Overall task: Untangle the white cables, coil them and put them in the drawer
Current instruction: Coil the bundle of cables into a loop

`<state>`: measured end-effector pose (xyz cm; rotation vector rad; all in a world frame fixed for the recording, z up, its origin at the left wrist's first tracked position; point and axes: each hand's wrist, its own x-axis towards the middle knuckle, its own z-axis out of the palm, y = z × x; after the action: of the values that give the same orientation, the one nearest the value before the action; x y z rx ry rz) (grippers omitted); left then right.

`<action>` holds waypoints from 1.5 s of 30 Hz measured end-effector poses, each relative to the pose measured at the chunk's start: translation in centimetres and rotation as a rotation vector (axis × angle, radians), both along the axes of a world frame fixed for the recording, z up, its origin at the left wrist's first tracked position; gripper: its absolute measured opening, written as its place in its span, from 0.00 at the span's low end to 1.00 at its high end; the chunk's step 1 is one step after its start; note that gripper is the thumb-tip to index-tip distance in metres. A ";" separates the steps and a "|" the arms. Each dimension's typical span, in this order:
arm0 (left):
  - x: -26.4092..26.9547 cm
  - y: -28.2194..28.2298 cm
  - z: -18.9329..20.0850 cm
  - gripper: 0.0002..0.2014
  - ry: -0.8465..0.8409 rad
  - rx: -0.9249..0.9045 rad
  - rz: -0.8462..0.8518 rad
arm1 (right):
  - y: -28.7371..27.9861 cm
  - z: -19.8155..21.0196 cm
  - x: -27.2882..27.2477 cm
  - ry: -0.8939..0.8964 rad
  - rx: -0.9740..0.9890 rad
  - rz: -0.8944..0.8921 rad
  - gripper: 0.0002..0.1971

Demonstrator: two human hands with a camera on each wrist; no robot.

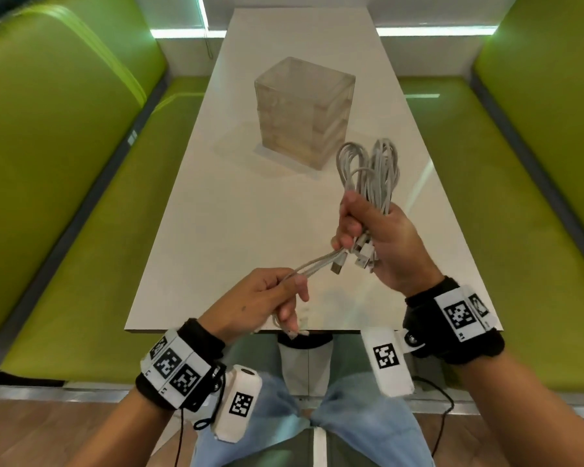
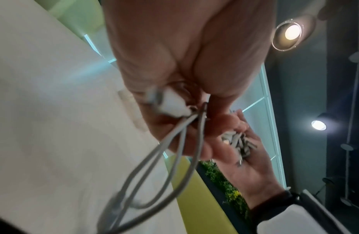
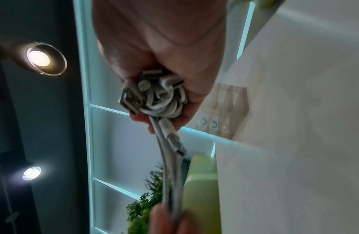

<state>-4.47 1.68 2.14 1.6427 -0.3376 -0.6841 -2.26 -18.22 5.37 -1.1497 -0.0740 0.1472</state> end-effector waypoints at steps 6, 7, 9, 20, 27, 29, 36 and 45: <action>1.1 0.3 1.4 0.19 -0.121 0.006 0.050 | -1.5 1.1 -0.5 -0.070 -0.761 0.292 0.21; 1.1 0.1 1.5 0.20 -0.143 0.009 0.048 | -1.3 1.3 -0.5 -0.076 -0.838 0.364 0.21; 1.0 -0.2 1.4 0.19 -0.144 -0.014 0.056 | -0.9 1.8 -0.5 -0.069 -0.920 0.474 0.20; 1.3 0.2 1.5 0.19 -0.105 -0.043 -0.036 | -1.0 1.1 -0.1 -0.154 -0.981 0.460 0.21; 1.6 2.0 1.1 0.55 0.407 -0.219 -0.122 | -1.4 0.0 -0.3 -0.544 -1.379 0.606 0.06; 1.4 1.5 1.3 0.56 0.496 -0.150 -0.170 | -0.5 -0.3 -0.4 -0.635 -1.479 0.696 0.07; 0.5 -0.7 2.0 0.18 0.266 0.293 -0.295 | 1.1 -0.2 -1.2 -0.419 -1.515 0.949 0.11; 0.3 -0.4 1.5 0.14 0.041 0.256 -0.325 | 0.6 0.1 -0.7 -0.101 -1.137 0.993 0.10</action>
<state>-4.19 1.24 3.62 1.8317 -0.5108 -1.0391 -3.00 -17.63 5.42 -2.1652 -0.7247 1.1187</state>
